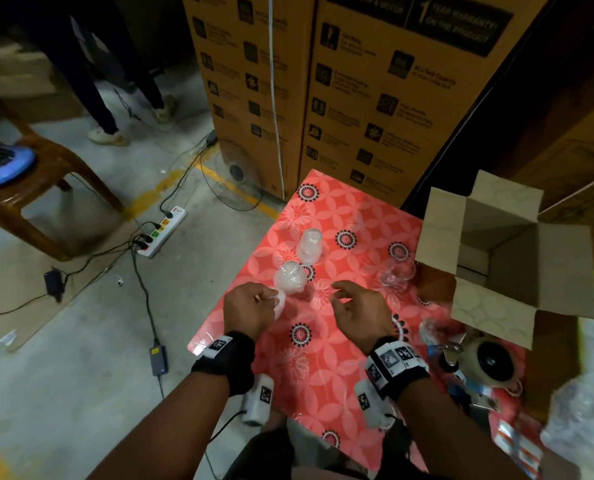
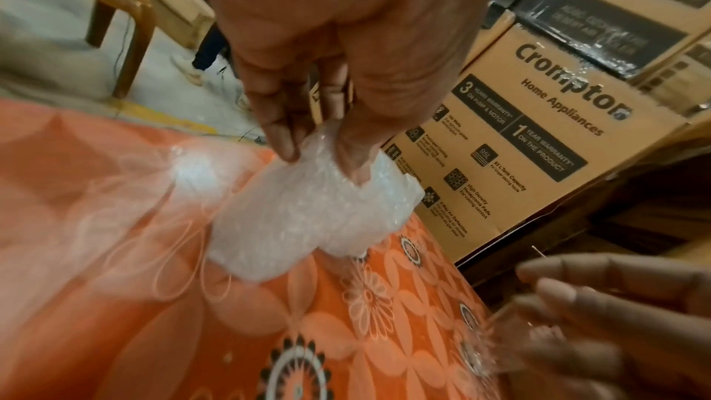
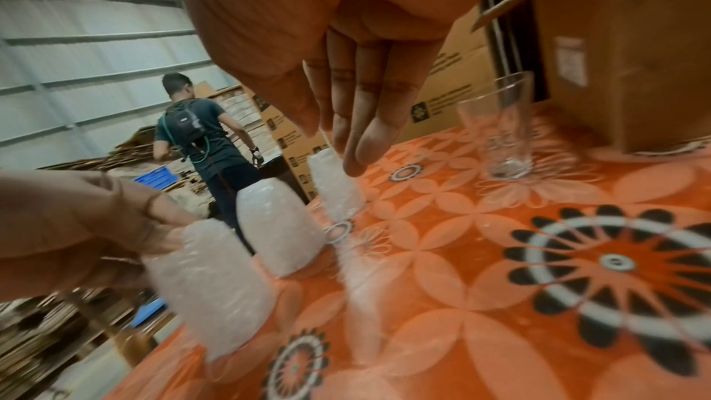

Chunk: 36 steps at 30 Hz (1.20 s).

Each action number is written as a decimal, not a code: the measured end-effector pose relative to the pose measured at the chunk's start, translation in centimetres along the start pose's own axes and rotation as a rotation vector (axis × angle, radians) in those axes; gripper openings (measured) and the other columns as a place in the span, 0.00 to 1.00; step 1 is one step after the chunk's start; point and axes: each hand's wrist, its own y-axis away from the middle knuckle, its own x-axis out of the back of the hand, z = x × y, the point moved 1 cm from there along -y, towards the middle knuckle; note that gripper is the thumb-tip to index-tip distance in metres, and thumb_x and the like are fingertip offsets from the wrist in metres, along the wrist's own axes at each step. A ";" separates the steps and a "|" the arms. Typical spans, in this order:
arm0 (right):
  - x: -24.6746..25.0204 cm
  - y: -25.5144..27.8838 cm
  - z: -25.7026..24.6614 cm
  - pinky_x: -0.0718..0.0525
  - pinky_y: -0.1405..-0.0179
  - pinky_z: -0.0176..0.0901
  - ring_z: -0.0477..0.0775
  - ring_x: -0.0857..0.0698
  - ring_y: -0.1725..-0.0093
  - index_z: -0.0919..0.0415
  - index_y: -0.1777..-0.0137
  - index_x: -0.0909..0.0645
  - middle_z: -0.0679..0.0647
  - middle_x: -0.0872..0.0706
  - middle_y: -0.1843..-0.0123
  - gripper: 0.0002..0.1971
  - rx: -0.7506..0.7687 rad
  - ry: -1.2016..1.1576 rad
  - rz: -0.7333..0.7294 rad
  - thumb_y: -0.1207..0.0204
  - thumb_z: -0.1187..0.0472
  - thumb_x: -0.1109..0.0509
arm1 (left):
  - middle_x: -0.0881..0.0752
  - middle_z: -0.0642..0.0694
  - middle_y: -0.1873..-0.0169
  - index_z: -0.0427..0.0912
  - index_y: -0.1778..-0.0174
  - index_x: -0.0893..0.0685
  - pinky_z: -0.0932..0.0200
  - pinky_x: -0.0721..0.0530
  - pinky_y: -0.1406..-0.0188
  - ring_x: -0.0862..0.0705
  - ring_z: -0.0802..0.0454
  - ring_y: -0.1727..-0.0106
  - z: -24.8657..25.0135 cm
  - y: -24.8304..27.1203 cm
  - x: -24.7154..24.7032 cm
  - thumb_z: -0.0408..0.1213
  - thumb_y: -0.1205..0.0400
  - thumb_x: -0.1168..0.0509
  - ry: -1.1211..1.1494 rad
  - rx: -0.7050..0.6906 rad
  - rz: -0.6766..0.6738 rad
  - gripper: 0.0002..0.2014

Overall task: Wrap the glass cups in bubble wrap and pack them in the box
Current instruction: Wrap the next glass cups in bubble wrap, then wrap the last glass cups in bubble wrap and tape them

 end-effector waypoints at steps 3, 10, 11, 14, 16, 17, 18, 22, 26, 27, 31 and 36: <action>1.1 0.2 2.0 0.09 0.53 0.47 0.51 0.06 0.57 0.53 0.37 0.10 0.46 0.05 0.52 0.12 -0.054 -0.012 0.061 0.18 0.58 0.25 | 0.06 0.51 0.66 0.47 0.70 0.06 0.59 0.13 0.50 0.09 0.50 0.59 0.9 -1.6 0.8 0.32 0.33 0.13 -0.107 0.115 -0.090 0.09; 1.5 1.3 4.5 0.11 0.56 0.43 0.49 0.07 0.59 0.49 0.45 0.08 0.44 0.06 0.57 0.06 -0.126 -0.025 0.095 0.20 0.57 0.24 | 0.05 0.46 0.63 0.44 0.69 0.07 0.52 0.07 0.47 0.06 0.46 0.55 2.1 -4.8 1.9 0.37 0.38 0.08 -0.218 0.358 -0.301 0.13; 1.4 1.6 4.7 0.10 0.56 0.44 0.48 0.07 0.60 0.49 0.46 0.08 0.43 0.06 0.57 0.06 -0.132 -0.029 0.094 0.20 0.57 0.23 | 0.06 0.44 0.60 0.42 0.66 0.08 0.51 0.07 0.46 0.07 0.45 0.53 2.1 -4.9 2.0 0.38 0.38 0.07 -0.209 0.393 -0.314 0.15; 0.9 2.3 5.2 0.09 0.55 0.48 0.47 0.08 0.61 0.49 0.49 0.08 0.41 0.08 0.61 0.04 -0.141 -0.050 0.102 0.21 0.58 0.23 | 0.09 0.40 0.50 0.42 0.56 0.16 0.44 0.07 0.46 0.08 0.39 0.48 1.4 -4.8 1.8 0.41 0.42 0.06 -0.138 0.483 -0.325 0.28; 0.9 2.8 5.4 0.09 0.57 0.50 0.49 0.09 0.62 0.50 0.52 0.07 0.42 0.09 0.64 0.04 -0.135 -0.061 0.119 0.21 0.59 0.22 | 0.09 0.37 0.48 0.43 0.55 0.18 0.41 0.07 0.51 0.08 0.36 0.49 -0.1 -5.0 1.3 0.44 0.51 0.06 -0.069 0.504 -0.304 0.35; 0.9 3.1 5.4 0.09 0.57 0.51 0.51 0.09 0.62 0.51 0.53 0.07 0.43 0.08 0.64 0.03 -0.135 -0.055 0.119 0.22 0.60 0.22 | 0.09 0.36 0.48 0.44 0.54 0.19 0.43 0.09 0.54 0.08 0.37 0.50 -0.8 -5.2 1.0 0.47 0.57 0.08 -0.054 0.507 -0.294 0.39; 1.0 3.3 5.5 0.09 0.58 0.51 0.53 0.09 0.62 0.52 0.54 0.07 0.45 0.07 0.63 0.03 -0.133 -0.051 0.119 0.22 0.61 0.22 | 0.09 0.36 0.47 0.45 0.54 0.19 0.46 0.11 0.55 0.10 0.38 0.52 -0.5 -5.0 1.2 0.49 0.59 0.09 -0.044 0.511 -0.291 0.40; 1.5 3.8 6.5 0.09 0.58 0.51 0.52 0.09 0.64 0.50 0.54 0.08 0.43 0.08 0.65 0.04 -0.178 -0.052 0.089 0.22 0.61 0.22 | 0.12 0.39 0.44 0.45 0.56 0.19 0.55 0.17 0.55 0.13 0.41 0.46 1.8 -4.2 2.7 0.40 0.40 0.06 -0.073 0.466 -0.279 0.29; 1.2 3.6 8.4 0.07 0.60 0.52 0.45 0.08 0.65 0.42 0.50 0.12 0.39 0.08 0.64 0.05 -0.220 -0.086 0.040 0.23 0.50 0.29 | 0.16 0.40 0.39 0.47 0.51 0.20 0.54 0.15 0.56 0.14 0.41 0.42 2.5 -3.8 3.2 0.39 0.38 0.07 -0.088 0.441 -0.295 0.29; 1.2 3.5 8.7 0.07 0.61 0.52 0.44 0.08 0.65 0.40 0.50 0.13 0.38 0.08 0.64 0.06 -0.226 -0.084 0.040 0.23 0.49 0.30 | 0.18 0.40 0.36 0.48 0.50 0.20 0.52 0.13 0.52 0.15 0.40 0.40 2.6 -3.7 3.2 0.39 0.38 0.07 -0.101 0.440 -0.308 0.30; 1.7 3.4 8.9 0.08 0.63 0.51 0.44 0.10 0.69 0.40 0.52 0.12 0.37 0.10 0.68 0.05 -0.242 -0.066 0.051 0.23 0.52 0.28 | 0.26 0.39 0.31 0.47 0.37 0.24 0.50 0.17 0.42 0.20 0.42 0.41 3.1 -3.3 3.6 0.36 0.36 0.09 -0.156 0.401 -0.349 0.37; 2.8 3.6 8.3 0.20 0.66 0.26 0.32 0.14 0.70 0.47 0.55 0.12 0.38 0.14 0.71 0.09 -0.232 -0.042 0.070 0.19 0.64 0.27 | 0.32 0.41 0.37 0.47 0.30 0.28 0.43 0.15 0.36 0.20 0.35 0.35 3.6 -2.6 4.5 0.34 0.38 0.09 -0.273 0.347 -0.350 0.45</action>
